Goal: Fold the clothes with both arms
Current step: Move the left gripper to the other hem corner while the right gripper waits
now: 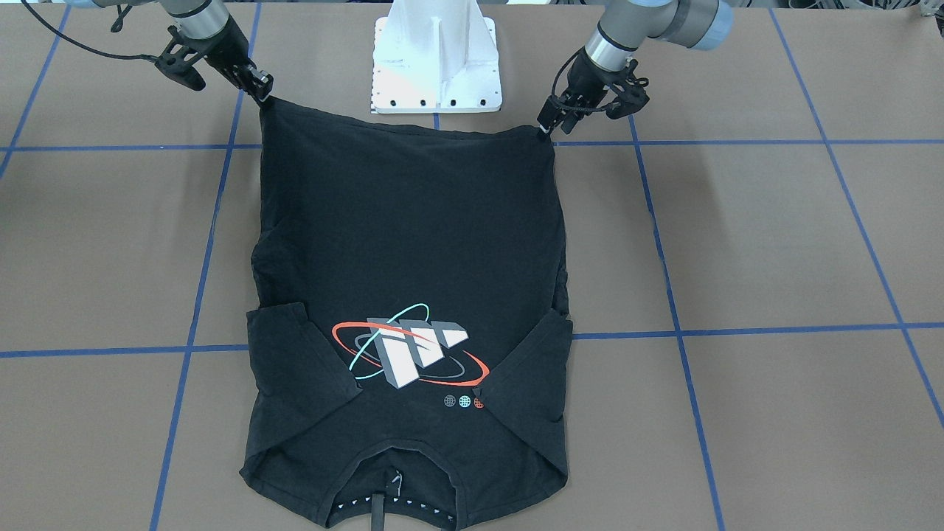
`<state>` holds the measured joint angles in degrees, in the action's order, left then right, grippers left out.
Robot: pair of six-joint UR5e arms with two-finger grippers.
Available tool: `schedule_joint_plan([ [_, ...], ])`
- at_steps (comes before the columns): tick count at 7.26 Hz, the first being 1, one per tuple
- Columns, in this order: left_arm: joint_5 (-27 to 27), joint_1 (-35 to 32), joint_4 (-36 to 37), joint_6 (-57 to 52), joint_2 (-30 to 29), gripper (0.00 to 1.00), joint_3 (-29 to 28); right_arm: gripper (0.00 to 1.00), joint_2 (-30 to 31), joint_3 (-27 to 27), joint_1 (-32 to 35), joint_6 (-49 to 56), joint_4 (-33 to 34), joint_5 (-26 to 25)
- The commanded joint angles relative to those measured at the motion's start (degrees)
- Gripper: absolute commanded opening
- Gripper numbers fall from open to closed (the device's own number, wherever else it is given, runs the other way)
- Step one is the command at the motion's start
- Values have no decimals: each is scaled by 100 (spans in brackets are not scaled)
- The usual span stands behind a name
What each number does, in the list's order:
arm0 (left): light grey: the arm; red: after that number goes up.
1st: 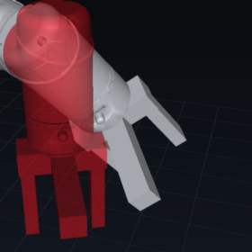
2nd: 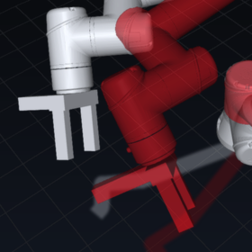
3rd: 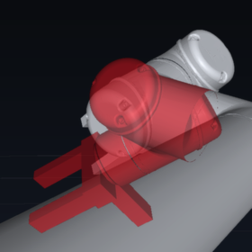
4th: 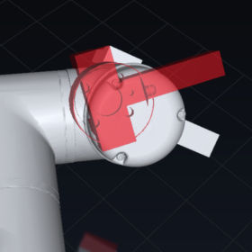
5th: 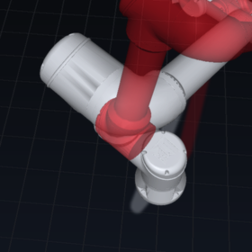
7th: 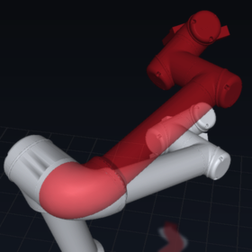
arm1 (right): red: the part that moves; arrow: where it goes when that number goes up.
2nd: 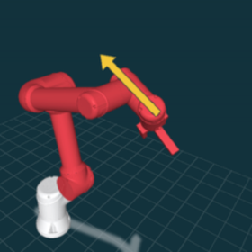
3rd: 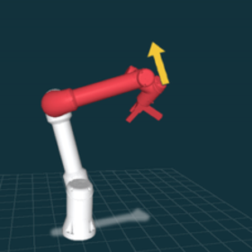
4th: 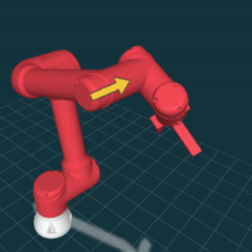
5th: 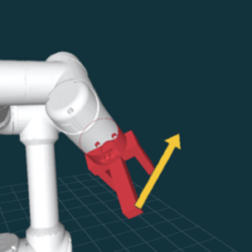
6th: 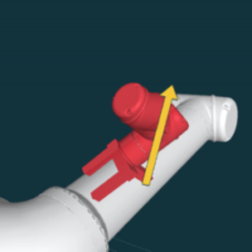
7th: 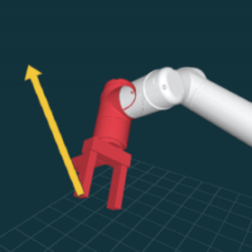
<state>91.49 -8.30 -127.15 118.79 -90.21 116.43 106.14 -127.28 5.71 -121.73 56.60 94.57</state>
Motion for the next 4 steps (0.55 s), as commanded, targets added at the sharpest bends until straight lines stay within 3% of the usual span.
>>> schedule_joint_plan([
  [1,-35,197,15,118,4,68,-15,0,3,-7,0,0,0,0],
  [4,-219,259,15,188,-40,64,-24,0,12,2,0,9,0,27],
])
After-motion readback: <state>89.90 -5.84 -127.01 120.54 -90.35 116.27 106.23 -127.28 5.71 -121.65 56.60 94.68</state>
